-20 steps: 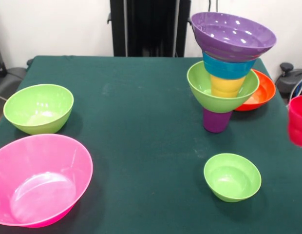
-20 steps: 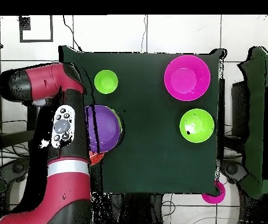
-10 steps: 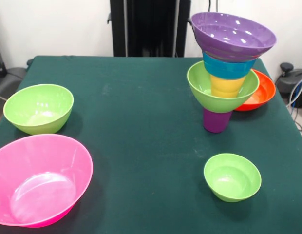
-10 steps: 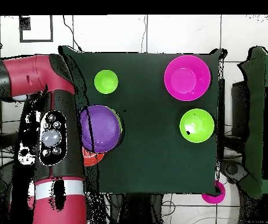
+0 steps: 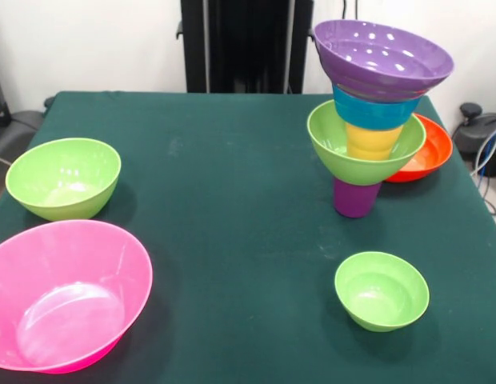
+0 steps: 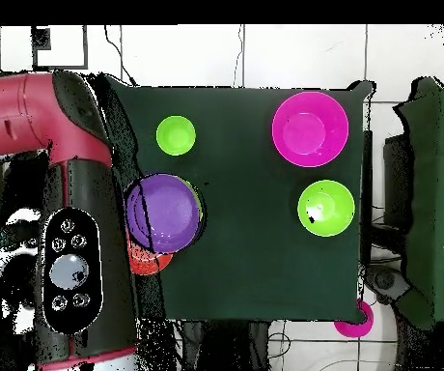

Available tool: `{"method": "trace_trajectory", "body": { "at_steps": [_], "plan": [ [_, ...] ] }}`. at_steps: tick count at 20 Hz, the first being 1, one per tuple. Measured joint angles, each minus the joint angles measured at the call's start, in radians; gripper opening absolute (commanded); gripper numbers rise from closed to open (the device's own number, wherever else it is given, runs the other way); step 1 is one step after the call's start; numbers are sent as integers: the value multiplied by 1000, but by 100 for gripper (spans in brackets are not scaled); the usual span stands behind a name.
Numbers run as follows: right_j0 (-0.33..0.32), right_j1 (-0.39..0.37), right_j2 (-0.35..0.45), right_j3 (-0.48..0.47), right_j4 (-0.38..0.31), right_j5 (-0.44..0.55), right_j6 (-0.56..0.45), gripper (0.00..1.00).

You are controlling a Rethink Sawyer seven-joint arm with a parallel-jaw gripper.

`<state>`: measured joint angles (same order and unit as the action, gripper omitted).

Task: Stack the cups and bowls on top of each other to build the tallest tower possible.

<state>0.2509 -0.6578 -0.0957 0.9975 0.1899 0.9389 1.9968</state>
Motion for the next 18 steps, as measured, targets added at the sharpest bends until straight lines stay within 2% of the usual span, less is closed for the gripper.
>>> {"method": "trace_trajectory", "body": {
  "at_steps": [3,8,10,14,18],
  "plan": [
    [-8,-32,1,0,7,29,0,0],
    [-40,-107,4,0,26,139,0,0],
    [-67,-150,5,0,35,218,0,0],
    [-97,-190,7,-1,38,299,0,0],
    [-155,-240,19,-16,39,414,0,0]
  ]
}}
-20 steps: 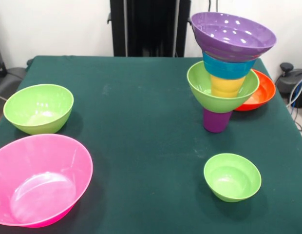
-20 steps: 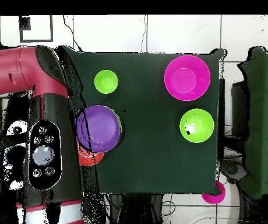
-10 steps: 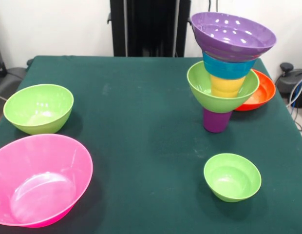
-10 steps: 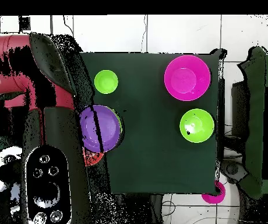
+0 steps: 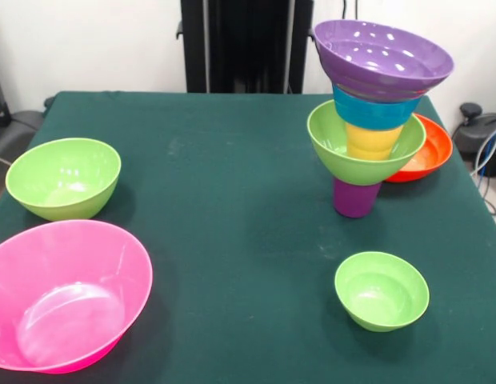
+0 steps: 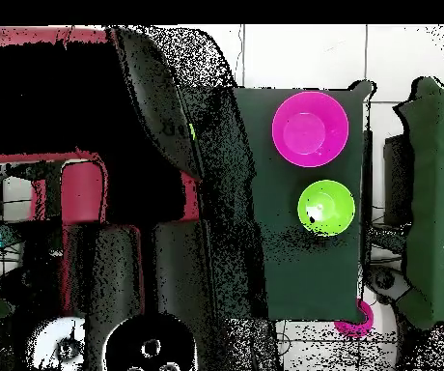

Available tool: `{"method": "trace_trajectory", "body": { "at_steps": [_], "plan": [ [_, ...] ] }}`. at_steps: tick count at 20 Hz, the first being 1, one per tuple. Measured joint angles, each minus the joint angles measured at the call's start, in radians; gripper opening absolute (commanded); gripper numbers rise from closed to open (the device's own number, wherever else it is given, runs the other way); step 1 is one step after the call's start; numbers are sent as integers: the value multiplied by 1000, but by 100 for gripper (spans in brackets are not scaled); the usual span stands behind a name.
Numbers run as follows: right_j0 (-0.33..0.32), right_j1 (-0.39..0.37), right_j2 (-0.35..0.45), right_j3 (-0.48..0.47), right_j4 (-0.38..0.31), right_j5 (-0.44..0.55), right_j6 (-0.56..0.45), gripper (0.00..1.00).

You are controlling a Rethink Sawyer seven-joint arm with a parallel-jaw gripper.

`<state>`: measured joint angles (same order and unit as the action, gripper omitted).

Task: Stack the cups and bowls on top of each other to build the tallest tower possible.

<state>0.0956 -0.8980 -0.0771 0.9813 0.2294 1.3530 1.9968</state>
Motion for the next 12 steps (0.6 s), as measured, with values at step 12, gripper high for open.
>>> {"method": "trace_trajectory", "body": {
  "at_steps": [12],
  "plan": [
    [-202,-128,46,-2,-7,193,-41,0]
  ]
}}
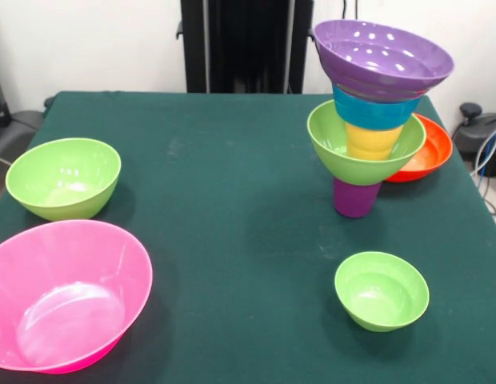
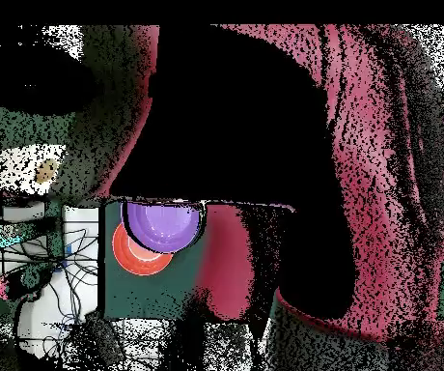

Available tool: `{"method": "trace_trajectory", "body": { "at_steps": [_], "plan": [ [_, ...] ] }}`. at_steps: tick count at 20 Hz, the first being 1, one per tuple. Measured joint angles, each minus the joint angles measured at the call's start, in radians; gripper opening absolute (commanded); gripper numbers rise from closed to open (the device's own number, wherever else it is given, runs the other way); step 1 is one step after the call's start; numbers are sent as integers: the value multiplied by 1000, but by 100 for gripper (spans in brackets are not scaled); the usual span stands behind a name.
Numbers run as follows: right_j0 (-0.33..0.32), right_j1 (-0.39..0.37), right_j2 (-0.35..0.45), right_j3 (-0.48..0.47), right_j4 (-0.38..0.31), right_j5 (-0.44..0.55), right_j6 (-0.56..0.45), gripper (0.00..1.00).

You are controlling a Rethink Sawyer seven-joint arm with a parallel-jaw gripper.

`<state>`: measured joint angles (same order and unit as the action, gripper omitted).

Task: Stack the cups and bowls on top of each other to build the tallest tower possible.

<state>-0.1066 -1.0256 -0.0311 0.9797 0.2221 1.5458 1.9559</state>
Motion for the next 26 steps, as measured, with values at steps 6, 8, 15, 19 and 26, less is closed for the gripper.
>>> {"method": "trace_trajectory", "body": {
  "at_steps": [6,8,15,19,26],
  "plan": [
    [-123,-45,20,0,-52,35,-139,0],
    [-152,-52,25,0,-72,37,-189,0],
    [-221,-54,40,2,-124,37,-331,0],
    [-250,-54,43,8,-154,37,-362,0],
    [-295,-54,54,37,-173,22,-369,0]
  ]
}}
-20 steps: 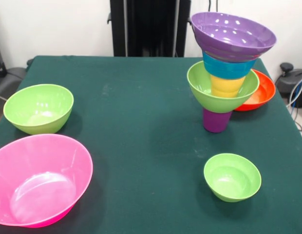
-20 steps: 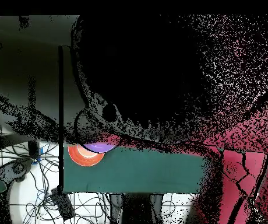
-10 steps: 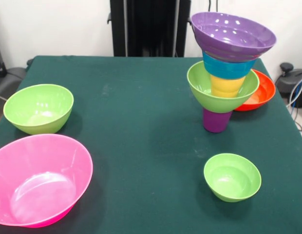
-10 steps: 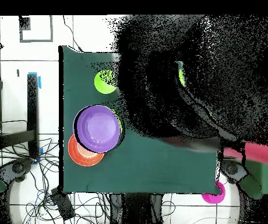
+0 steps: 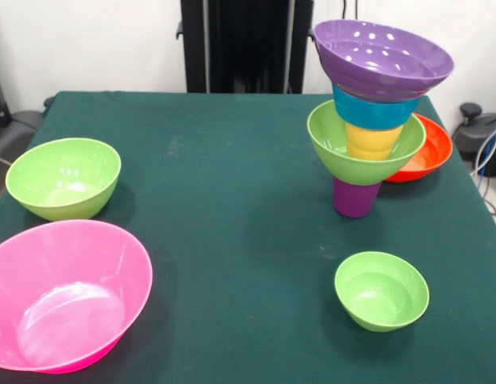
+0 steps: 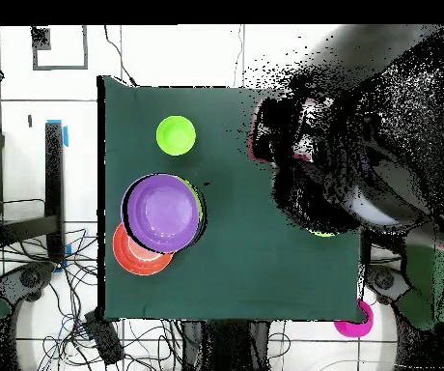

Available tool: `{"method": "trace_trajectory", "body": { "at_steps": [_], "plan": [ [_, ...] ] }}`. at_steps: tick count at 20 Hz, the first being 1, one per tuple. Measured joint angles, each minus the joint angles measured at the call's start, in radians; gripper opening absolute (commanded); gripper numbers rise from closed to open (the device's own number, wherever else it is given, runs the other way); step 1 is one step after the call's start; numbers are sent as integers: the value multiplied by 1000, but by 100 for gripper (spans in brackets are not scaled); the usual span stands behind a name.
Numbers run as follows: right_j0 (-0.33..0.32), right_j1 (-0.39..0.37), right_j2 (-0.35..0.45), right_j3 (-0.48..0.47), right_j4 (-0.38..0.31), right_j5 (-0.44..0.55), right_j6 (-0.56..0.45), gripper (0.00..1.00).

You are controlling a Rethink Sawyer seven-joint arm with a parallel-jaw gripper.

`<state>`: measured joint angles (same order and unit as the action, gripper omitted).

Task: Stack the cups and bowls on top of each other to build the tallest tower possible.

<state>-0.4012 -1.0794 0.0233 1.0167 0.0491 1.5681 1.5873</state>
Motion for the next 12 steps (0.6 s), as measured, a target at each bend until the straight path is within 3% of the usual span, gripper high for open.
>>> {"method": "trace_trajectory", "body": {
  "at_steps": [12],
  "plan": [
    [-39,9,7,79,-13,-152,0,0]
  ]
}}
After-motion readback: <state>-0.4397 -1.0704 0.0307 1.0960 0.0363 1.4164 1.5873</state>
